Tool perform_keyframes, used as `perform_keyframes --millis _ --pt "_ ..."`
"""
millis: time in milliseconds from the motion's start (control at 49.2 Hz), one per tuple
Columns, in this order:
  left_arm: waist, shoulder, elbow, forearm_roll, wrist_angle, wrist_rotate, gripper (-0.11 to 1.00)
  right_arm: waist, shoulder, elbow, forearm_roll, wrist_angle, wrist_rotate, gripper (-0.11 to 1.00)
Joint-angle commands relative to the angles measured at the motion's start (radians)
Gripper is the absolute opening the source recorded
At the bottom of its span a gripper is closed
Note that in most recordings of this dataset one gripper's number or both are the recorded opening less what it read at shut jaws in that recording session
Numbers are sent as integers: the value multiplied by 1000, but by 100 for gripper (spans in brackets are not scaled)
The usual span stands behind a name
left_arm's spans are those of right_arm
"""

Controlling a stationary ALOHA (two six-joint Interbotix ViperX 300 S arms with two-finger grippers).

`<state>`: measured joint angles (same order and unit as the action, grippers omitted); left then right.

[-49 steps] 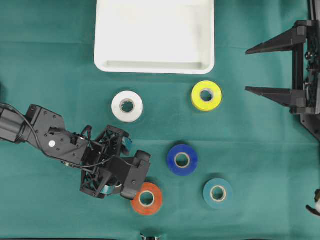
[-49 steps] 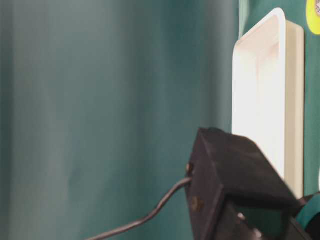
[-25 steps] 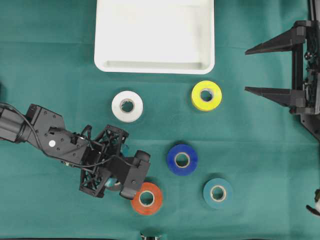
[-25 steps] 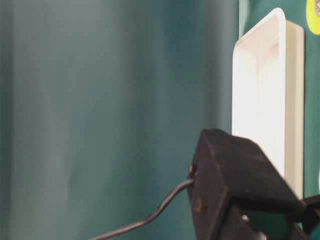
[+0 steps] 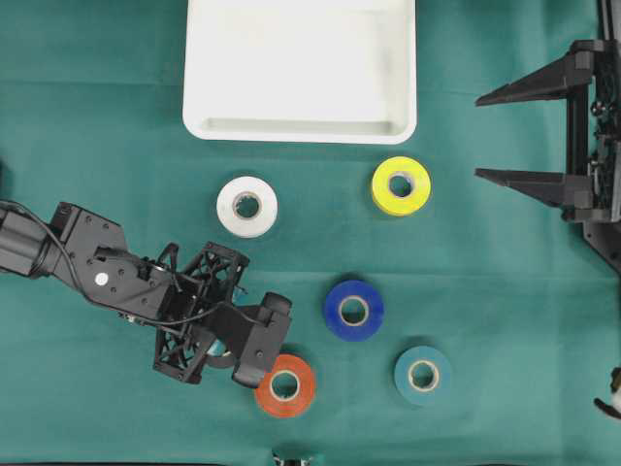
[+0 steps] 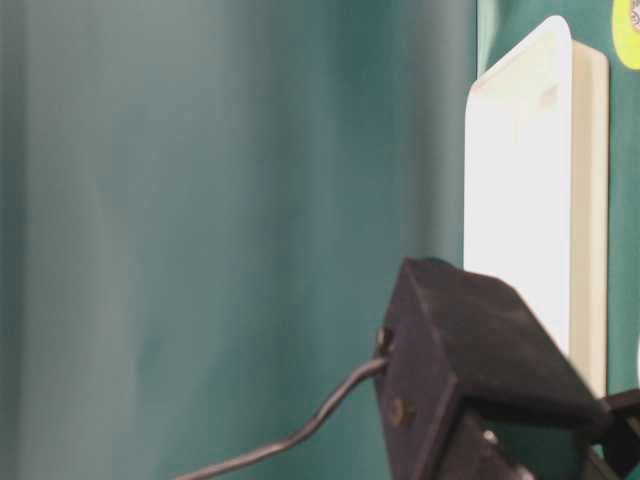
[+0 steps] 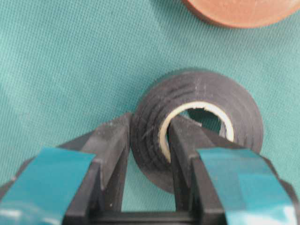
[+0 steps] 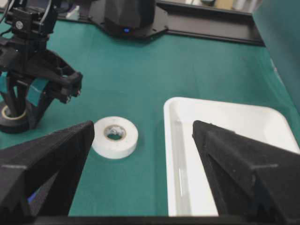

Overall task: Pick up the tape from a random location and place it into the white case.
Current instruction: 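Lift the black tape with the left gripper toward the white tray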

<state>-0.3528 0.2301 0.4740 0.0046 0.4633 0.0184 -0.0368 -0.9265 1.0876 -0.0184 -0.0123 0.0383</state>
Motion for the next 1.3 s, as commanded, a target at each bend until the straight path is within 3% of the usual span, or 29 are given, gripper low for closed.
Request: perform_keyframes --millis 0,183,488,1281 --pt "3 -18 -12 -3 -2 -2 19 0 6 -26 0 -3 -2 92" --pt "2 -66 -25 -5 41 -3 19 -2 6 -28 -2 8 0 92" --pt "-5 -212 -80 -5 229 -5 19 -2 5 -29 -2 14 0 92" --pt "8 -422 -379 2 565 -2 19 0 6 -44 -2 46 -2 92"
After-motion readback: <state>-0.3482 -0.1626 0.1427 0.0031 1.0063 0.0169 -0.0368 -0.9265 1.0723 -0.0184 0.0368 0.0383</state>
